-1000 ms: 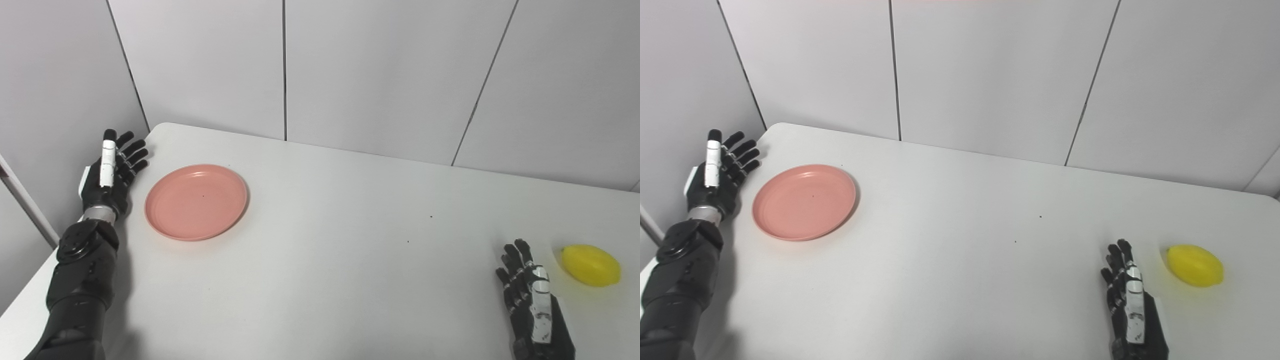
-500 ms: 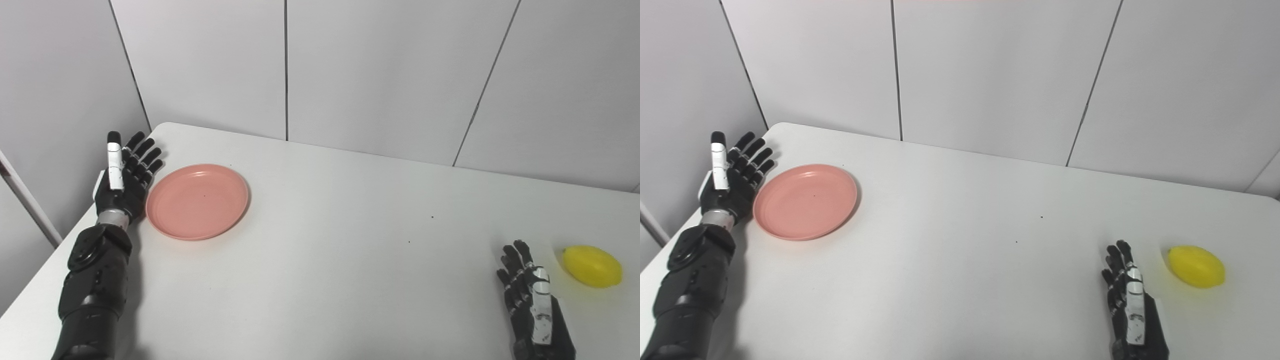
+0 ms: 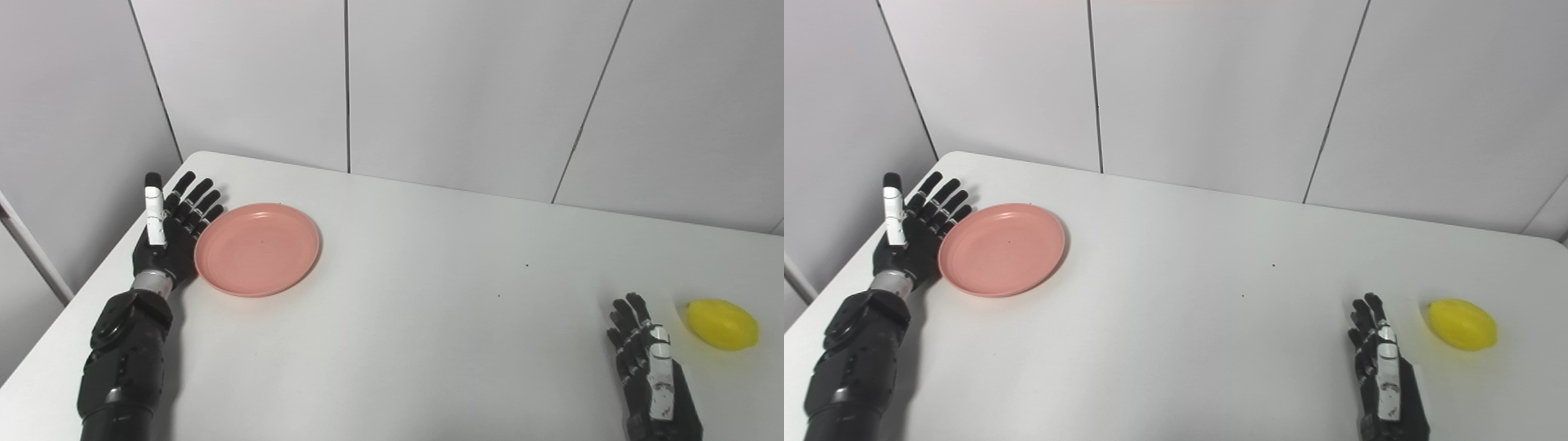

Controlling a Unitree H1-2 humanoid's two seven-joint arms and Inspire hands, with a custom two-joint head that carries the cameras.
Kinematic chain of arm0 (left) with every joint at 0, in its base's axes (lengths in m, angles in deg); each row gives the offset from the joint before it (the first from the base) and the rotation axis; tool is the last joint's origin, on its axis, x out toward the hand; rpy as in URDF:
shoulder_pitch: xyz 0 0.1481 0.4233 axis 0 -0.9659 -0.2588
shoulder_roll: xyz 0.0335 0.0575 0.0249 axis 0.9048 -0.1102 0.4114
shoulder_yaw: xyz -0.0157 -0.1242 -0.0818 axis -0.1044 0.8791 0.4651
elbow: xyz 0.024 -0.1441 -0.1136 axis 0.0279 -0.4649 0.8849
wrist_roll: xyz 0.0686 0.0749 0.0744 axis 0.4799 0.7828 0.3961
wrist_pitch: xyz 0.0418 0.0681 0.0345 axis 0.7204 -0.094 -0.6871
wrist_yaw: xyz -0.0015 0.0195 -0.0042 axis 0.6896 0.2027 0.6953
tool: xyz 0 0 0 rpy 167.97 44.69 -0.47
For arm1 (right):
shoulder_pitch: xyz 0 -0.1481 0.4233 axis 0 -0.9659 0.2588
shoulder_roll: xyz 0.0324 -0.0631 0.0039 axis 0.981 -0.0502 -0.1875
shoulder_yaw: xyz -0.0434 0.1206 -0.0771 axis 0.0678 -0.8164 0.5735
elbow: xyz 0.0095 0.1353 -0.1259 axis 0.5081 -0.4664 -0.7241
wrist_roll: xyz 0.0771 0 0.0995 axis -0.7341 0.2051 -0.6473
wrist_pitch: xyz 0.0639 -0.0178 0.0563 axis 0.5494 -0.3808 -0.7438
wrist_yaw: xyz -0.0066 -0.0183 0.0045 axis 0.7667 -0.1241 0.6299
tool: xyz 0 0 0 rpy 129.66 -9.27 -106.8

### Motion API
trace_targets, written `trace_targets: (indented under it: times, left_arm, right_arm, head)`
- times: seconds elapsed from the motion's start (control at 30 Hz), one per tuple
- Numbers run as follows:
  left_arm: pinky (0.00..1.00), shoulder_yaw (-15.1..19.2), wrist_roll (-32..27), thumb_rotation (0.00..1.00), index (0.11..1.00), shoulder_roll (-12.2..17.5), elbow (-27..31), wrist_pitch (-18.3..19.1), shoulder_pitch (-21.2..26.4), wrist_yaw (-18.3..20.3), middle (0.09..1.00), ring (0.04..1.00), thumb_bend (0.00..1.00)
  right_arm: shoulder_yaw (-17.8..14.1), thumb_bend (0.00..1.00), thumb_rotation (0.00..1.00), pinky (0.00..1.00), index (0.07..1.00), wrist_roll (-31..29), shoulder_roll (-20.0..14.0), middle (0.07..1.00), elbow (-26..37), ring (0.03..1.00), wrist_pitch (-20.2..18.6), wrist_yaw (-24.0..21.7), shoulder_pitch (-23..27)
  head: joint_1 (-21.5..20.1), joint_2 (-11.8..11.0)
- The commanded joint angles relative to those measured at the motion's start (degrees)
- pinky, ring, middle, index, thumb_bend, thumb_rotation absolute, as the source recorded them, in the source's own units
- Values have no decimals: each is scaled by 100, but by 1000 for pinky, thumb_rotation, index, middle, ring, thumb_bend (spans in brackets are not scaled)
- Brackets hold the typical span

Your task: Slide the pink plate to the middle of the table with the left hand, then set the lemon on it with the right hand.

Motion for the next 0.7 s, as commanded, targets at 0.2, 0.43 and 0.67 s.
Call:
trace_targets:
  times: [0.2, 0.43, 0.67]
  left_arm:
    - [840, -55, -140, 818, 851, -229, 770, 557, -68, -372, 797, 820, 1000]
    - [809, -302, -9, 800, 818, -551, 1479, 870, -299, -707, 808, 820, 1000]
    - [839, -614, 402, 784, 807, -975, 1902, 920, -463, -1251, 799, 819, 1000]
  right_arm:
    - [40, 763, 961, 1000, 948, -97, 110, 938, -196, 970, 27, -14, -148]
    - [80, 757, 978, 1000, 951, -55, 99, 944, -115, 971, -7, -21, -175]
    - [114, 743, 992, 1000, 944, -25, 103, 942, -39, 968, -37, 11, -194]
  head:
    - [-6, 23]
    - [-22, 44]
    - [-38, 61]
